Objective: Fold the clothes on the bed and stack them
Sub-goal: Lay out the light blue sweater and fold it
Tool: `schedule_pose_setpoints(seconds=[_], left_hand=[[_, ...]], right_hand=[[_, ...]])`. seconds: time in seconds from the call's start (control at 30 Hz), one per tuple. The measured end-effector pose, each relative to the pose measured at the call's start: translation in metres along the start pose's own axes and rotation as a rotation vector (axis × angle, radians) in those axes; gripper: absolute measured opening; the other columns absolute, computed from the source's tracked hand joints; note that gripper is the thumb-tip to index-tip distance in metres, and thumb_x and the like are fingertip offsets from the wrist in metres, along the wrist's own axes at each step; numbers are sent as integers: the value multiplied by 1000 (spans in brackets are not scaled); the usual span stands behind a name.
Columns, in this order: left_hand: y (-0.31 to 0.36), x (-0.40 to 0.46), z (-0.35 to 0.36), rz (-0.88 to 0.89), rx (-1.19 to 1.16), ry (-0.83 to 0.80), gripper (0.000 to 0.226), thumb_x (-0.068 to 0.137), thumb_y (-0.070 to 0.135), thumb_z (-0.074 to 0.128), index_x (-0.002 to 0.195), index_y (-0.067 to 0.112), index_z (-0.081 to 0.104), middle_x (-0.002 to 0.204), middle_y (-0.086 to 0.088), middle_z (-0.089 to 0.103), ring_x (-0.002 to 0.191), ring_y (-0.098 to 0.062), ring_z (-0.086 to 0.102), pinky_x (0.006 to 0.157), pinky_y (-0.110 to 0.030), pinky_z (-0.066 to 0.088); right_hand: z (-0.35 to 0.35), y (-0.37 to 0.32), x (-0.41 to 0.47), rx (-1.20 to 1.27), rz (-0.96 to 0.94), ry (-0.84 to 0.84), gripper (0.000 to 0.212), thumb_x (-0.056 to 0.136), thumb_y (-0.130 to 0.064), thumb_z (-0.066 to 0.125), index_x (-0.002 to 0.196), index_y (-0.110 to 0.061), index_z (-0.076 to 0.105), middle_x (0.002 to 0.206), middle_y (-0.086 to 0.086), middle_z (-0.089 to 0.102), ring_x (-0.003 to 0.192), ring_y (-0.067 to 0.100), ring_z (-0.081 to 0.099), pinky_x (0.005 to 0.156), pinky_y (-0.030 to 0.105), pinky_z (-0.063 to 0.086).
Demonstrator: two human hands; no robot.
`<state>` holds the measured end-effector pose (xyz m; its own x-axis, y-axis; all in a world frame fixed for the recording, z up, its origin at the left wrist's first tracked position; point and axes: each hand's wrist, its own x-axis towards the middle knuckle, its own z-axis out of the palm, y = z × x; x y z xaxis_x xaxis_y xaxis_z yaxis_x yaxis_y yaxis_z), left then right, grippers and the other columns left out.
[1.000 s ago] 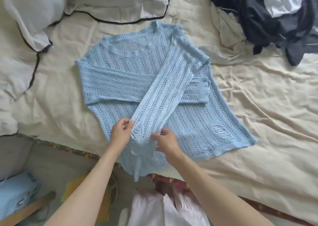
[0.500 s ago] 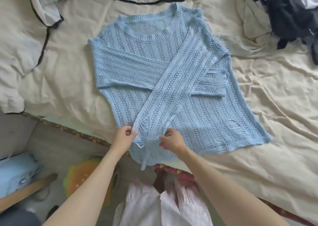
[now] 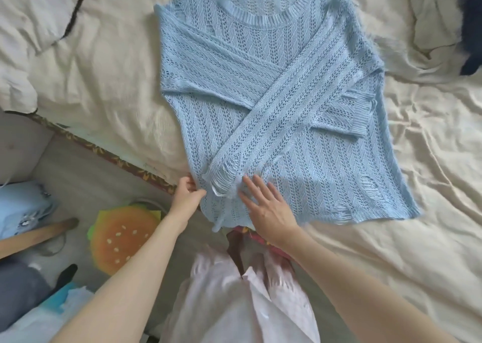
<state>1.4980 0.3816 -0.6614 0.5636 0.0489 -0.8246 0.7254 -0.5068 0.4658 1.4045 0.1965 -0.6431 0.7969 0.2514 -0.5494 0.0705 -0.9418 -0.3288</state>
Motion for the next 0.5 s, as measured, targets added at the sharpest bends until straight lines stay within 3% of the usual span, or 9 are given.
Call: schedule_pose_setpoints(seconds=[0.1, 0.17, 0.27, 0.4, 0.5], left_hand=[[-11, -4, 4, -4, 91, -69, 18, 88, 8, 61, 103, 16, 54, 99, 3, 56, 93, -15, 54, 66, -21, 41], [-23, -9, 3, 11, 121, -96, 19, 89, 18, 65, 106, 16, 59, 110, 0, 56, 97, -14, 56, 74, -23, 44], [-38, -25, 4, -4, 3, -129, 31, 87, 26, 69, 115, 16, 60, 112, 3, 63, 103, -14, 60, 82, -26, 45], [-51, -46, 15, -5, -62, -126, 41, 85, 23, 70, 123, 16, 57, 113, 3, 66, 104, -16, 62, 92, -35, 48], [-60, -58, 26, 1, -81, -16, 30, 85, 21, 70, 113, 18, 59, 109, 3, 66, 97, -13, 63, 78, -29, 50]], right_hand=[[3, 3, -16, 86, -16, 55, 56, 92, -16, 53, 145, -16, 36, 159, 8, 6, 147, 28, 0, 120, 46, 0], [-1, 10, -29, 167, 23, 161, 44, 87, -5, 58, 130, -9, 55, 152, 16, 31, 143, 34, 23, 116, 52, 20], [-10, 39, -52, 238, 152, 335, 36, 83, 6, 58, 117, -4, 64, 133, 19, 54, 129, 37, 46, 106, 54, 36], [-19, 94, -87, 259, 393, 454, 35, 88, 1, 55, 122, -5, 60, 131, 13, 55, 125, 30, 48, 106, 48, 35], [-22, 144, -110, 247, 648, 473, 38, 91, -8, 53, 128, -2, 53, 135, 18, 50, 126, 35, 44, 106, 46, 31]])
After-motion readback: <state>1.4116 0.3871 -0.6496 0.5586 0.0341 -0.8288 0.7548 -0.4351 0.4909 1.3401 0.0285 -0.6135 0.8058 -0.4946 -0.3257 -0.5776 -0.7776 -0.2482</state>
